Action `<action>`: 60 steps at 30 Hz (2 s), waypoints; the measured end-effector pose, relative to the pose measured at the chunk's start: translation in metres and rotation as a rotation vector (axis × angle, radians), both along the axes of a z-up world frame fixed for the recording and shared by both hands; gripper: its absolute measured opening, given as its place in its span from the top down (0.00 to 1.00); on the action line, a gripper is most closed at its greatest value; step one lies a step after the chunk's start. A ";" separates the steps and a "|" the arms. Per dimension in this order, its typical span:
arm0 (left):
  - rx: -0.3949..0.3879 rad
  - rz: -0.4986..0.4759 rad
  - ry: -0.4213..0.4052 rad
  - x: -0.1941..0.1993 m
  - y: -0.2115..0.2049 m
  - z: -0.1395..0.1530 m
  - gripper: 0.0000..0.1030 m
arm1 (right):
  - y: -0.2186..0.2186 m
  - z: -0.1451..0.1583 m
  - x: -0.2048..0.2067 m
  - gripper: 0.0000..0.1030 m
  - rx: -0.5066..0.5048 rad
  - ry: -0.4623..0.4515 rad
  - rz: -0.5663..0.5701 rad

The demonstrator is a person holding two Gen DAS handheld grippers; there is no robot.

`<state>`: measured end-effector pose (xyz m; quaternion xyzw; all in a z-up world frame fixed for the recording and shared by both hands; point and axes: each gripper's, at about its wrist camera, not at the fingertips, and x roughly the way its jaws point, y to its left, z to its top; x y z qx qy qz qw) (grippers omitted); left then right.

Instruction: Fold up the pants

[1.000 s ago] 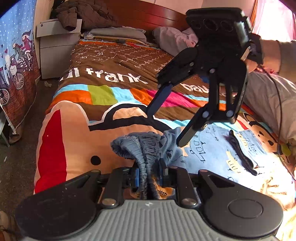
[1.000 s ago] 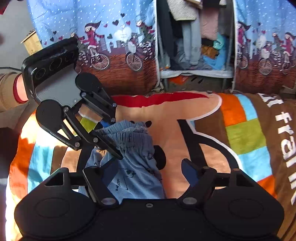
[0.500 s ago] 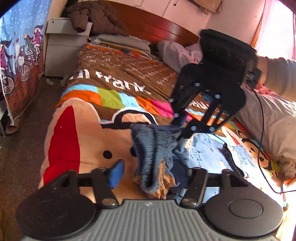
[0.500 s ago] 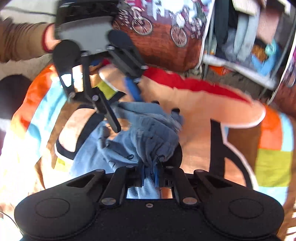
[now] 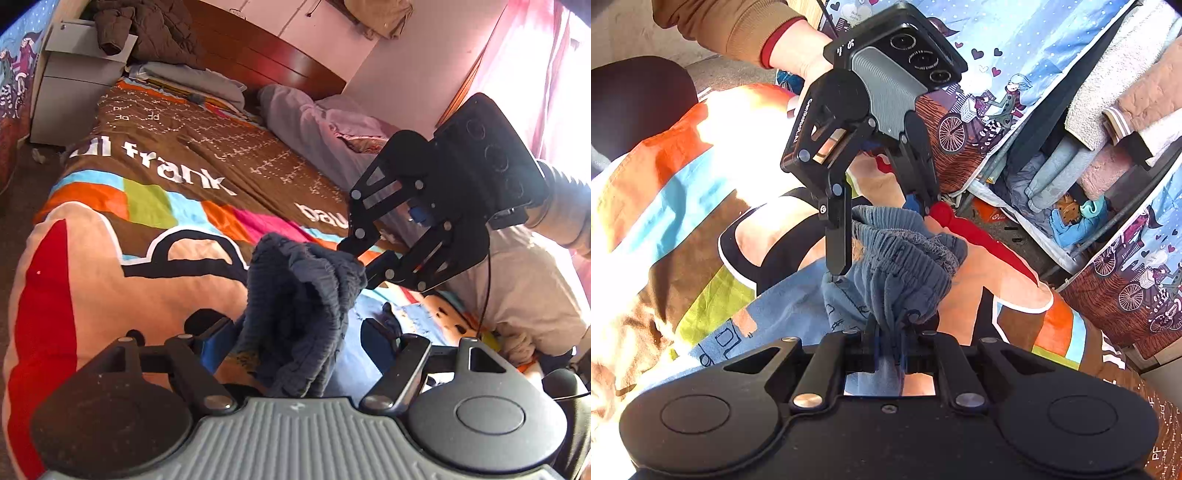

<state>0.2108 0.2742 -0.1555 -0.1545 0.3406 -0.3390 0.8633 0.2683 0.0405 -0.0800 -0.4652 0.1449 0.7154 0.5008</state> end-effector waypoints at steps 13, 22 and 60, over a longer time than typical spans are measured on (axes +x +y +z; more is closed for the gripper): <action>0.064 -0.144 0.007 0.029 -0.007 -0.019 0.86 | -0.008 0.005 0.002 0.90 -0.008 0.000 0.006; 0.222 0.011 -0.008 0.015 -0.023 -0.007 0.88 | -0.012 -0.004 0.010 0.30 0.075 -0.004 -0.180; 0.365 0.136 0.167 0.000 -0.193 0.071 0.89 | -0.239 -0.039 -0.067 0.47 0.295 0.393 -1.384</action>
